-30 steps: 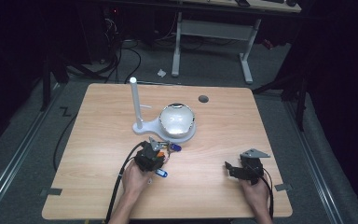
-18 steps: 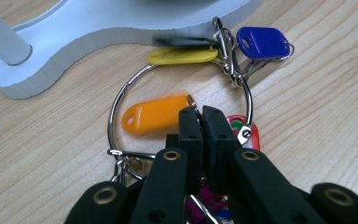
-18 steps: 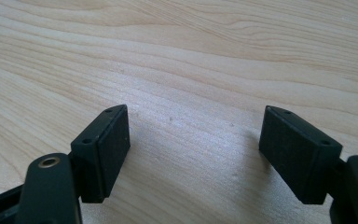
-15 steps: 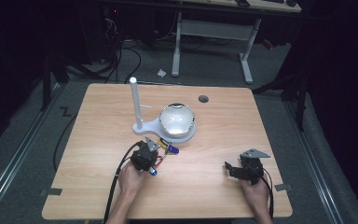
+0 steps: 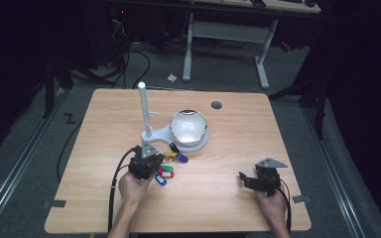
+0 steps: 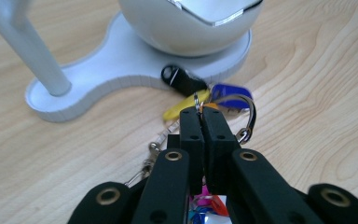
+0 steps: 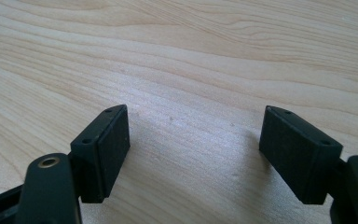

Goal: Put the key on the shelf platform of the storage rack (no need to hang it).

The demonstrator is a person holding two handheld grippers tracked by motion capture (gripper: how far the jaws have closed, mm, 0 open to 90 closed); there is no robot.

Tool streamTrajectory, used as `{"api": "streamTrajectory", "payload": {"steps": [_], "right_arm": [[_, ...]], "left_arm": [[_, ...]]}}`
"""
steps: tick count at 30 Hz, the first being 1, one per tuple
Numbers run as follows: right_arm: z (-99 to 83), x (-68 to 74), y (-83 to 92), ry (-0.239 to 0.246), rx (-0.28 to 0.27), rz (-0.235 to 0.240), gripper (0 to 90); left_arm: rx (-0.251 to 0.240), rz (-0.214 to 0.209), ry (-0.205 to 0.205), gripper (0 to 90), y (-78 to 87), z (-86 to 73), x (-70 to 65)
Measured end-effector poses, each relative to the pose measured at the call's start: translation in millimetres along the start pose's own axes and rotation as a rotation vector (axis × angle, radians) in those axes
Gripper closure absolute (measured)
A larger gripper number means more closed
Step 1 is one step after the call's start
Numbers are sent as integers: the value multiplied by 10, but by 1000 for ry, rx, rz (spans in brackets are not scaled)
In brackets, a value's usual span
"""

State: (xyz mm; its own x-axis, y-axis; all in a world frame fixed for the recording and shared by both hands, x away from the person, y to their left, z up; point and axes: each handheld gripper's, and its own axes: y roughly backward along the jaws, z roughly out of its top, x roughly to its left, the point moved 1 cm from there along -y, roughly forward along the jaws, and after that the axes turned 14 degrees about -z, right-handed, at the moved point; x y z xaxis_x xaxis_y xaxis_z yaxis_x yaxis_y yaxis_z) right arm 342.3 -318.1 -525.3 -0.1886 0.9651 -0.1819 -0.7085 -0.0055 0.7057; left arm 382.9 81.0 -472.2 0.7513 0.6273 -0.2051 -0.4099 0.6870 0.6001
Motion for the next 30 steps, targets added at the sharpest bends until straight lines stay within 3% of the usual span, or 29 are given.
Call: {"api": "streamTrajectory", "payload": {"steps": [7,16,30], "right_arm": [[0,0,0,0,0,0,246],[0,0,0,0,0,0,245],[0,0,-1,1,0,1,245]], "left_arm": [[-35,-21,-16,884,170,170,0],[-117,-54,-17,900,467,391,12],[-139,-80,-61,900,633,642,-69]]}}
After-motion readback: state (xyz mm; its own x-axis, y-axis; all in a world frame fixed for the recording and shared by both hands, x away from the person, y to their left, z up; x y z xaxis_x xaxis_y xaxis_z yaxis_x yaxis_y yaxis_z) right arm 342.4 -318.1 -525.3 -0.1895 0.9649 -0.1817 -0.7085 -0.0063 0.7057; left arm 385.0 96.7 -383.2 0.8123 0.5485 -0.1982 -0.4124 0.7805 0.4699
